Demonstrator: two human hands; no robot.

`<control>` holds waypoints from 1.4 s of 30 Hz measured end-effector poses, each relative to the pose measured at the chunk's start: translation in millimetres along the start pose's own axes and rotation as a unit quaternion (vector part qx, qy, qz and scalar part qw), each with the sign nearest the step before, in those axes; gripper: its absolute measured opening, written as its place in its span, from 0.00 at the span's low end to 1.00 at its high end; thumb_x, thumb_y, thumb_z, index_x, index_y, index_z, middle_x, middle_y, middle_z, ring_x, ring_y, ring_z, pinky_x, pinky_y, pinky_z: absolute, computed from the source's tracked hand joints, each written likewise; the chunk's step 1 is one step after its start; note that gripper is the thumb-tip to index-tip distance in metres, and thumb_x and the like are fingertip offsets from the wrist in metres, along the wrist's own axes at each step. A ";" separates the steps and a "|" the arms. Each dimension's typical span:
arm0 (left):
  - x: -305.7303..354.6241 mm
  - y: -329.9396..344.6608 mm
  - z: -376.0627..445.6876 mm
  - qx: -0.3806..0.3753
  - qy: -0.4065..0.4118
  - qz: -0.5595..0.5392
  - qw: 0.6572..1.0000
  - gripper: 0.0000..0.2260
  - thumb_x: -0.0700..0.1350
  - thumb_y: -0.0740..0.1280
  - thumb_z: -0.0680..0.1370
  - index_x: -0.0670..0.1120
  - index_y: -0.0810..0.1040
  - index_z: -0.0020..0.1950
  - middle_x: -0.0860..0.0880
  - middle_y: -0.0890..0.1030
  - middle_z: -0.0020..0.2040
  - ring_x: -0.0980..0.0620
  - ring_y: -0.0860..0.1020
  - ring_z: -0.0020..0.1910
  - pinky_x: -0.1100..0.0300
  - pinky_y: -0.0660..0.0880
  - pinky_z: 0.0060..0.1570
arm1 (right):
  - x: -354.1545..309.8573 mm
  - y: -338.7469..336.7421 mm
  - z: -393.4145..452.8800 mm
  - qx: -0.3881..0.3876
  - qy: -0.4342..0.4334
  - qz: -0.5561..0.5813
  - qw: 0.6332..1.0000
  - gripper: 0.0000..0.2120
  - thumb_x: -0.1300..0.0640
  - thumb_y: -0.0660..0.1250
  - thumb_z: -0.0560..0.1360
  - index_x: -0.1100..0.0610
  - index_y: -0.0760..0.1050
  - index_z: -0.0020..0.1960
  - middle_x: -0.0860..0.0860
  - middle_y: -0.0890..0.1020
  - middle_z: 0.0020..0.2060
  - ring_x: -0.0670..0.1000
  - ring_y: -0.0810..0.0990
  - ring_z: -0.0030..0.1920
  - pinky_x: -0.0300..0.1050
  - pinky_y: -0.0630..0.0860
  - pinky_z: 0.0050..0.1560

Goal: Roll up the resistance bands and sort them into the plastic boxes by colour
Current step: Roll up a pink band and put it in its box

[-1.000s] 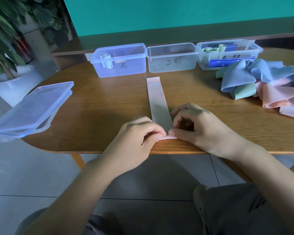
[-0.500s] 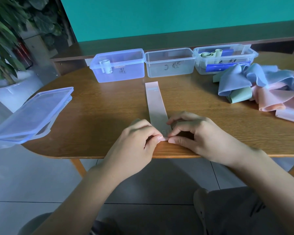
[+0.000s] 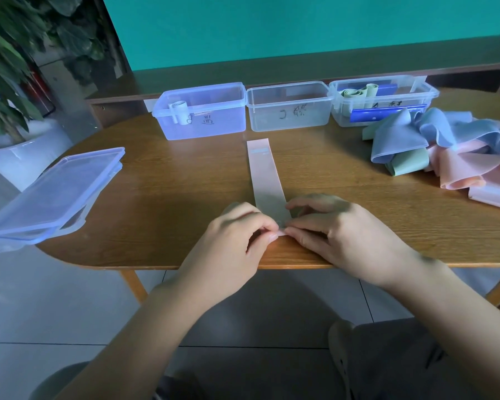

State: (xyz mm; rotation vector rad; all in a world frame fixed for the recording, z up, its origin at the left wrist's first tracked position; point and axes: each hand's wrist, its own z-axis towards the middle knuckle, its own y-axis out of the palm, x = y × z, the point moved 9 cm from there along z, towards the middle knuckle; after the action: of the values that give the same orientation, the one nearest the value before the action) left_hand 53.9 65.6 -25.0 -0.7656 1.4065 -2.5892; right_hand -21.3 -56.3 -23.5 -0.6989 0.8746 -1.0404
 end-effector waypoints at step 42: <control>-2.4 -1.3 6.8 0.023 -0.033 0.054 0.998 0.07 0.47 0.67 0.81 0.50 0.83 0.56 0.56 0.78 0.53 0.58 0.74 0.53 0.69 0.72 0.49 | 10.0 4.7 9.4 -0.012 0.029 -0.006 0.999 0.13 0.48 0.63 0.81 0.46 0.81 0.63 0.43 0.78 0.55 0.46 0.74 0.56 0.45 0.74 0.60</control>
State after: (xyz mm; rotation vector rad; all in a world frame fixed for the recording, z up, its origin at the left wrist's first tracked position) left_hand 59.3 62.0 -21.8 -0.7409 1.3261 -2.4823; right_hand -8.7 -63.0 -25.6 -0.6984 0.9362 -1.0670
